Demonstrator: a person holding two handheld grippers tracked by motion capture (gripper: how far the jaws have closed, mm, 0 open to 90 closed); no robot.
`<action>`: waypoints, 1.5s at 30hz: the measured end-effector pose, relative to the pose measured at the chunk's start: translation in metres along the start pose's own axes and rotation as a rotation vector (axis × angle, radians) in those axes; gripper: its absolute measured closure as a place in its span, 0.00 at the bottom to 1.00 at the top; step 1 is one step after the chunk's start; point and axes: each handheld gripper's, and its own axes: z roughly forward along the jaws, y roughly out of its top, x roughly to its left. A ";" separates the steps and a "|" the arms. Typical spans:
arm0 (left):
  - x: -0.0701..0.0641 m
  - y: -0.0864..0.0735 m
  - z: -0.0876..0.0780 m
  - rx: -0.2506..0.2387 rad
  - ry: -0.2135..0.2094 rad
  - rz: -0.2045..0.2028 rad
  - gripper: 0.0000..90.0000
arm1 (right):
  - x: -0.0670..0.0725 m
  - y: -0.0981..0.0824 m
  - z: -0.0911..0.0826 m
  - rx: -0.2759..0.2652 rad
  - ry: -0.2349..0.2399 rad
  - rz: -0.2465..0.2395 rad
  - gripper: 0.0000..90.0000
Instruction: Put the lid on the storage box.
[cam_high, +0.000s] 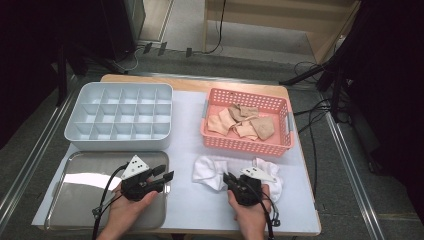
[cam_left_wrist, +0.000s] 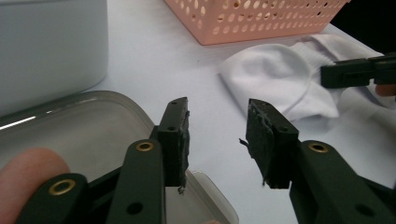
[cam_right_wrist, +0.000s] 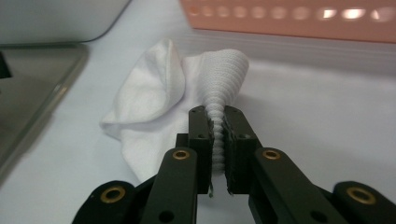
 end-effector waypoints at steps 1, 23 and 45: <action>0.000 0.000 0.000 0.002 0.000 -0.001 0.70 | -0.005 0.000 -0.003 0.004 -0.016 0.008 0.93; -0.003 -0.003 0.007 0.036 -0.001 -0.013 0.78 | 0.037 0.008 0.030 -0.017 0.064 -0.067 0.98; 0.003 0.013 0.035 0.105 0.005 -0.027 0.60 | -0.025 0.007 -0.006 0.001 -0.069 0.118 0.62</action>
